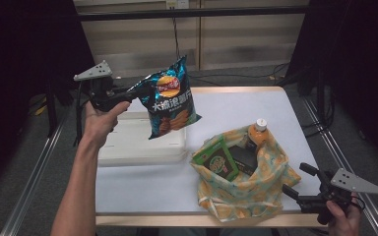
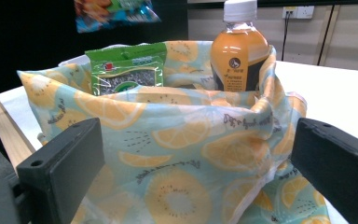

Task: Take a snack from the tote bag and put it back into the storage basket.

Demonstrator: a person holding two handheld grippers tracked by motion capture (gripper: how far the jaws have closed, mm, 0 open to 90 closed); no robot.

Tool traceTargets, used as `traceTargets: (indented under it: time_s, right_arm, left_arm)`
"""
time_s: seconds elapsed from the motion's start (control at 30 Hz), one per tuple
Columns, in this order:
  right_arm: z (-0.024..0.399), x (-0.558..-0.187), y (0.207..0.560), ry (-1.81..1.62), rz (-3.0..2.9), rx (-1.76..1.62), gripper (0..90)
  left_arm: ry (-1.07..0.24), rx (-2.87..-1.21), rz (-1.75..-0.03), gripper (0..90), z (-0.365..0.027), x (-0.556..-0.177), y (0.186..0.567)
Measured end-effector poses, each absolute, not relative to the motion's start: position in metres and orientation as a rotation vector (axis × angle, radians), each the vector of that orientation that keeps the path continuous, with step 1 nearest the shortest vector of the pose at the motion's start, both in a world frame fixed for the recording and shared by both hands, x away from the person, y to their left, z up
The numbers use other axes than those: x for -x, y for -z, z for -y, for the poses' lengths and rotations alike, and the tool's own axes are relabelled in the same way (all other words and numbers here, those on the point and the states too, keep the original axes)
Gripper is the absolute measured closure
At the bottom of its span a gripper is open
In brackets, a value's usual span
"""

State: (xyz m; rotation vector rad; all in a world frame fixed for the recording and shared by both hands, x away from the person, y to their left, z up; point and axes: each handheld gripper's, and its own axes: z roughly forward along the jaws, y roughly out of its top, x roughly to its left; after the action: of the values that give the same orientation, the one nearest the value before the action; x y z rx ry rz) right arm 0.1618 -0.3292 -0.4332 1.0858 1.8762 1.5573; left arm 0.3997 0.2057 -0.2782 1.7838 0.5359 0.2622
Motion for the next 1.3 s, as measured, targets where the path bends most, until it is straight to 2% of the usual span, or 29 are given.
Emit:
traceTargets:
  time_s: [0.33,0.63,1.3]
  right_arm:
    - [0.332,-0.162,0.435,-1.553,-1.890,-1.092,1.8]
    - [0.332,-0.163,0.437,-1.542,-1.900,-1.082,1.8]
    - [0.333,-0.162,0.437,-1.536,-1.924,-1.070,1.8]
  left_arm:
    - [-0.270,-1.799,-0.601,87.6,-0.216,-0.427,0.301]
    - [-0.290,-1.810,-0.662,87.6,-0.229,-0.436,0.311]
    - [-0.301,-1.876,-0.718,87.3,-0.224,-0.455,0.337]
